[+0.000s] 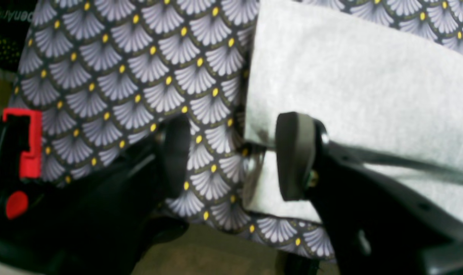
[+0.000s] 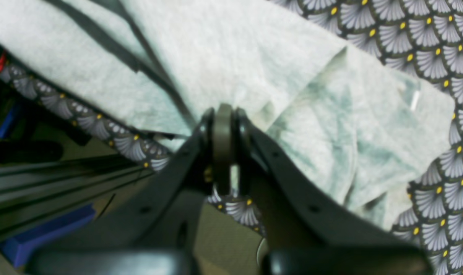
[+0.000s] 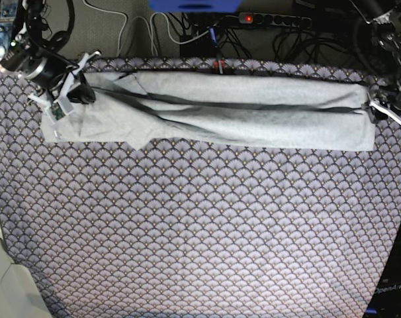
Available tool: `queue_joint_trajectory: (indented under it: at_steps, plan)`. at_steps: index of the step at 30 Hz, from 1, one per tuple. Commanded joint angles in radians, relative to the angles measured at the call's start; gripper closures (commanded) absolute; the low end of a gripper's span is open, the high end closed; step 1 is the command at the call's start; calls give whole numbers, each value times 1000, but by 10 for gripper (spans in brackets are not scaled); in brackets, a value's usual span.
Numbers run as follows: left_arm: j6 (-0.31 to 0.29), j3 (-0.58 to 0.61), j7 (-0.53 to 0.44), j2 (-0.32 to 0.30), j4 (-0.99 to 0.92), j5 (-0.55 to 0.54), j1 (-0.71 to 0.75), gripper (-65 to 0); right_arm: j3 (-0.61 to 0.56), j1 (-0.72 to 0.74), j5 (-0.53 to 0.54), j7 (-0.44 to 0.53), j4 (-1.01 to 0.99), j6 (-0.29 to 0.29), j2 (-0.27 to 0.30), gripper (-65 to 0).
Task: Fold the T-shirt properly
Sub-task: 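Hold the strip ends with both grippers and straighten the strip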
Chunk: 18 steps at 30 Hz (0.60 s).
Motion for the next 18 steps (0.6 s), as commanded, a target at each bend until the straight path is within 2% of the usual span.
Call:
queue_joint_trajectory:
  at_steps: [1, 18]
  plan:
    - [-2, -4, -15, -21, 13, -10, -10, -348, 8, -1, 14, 15, 14, -1, 11, 0]
    - [-2, -4, -15, -20, 13, -14, -10, -348, 1, -28, 9, 15, -47, -1, -10, 0]
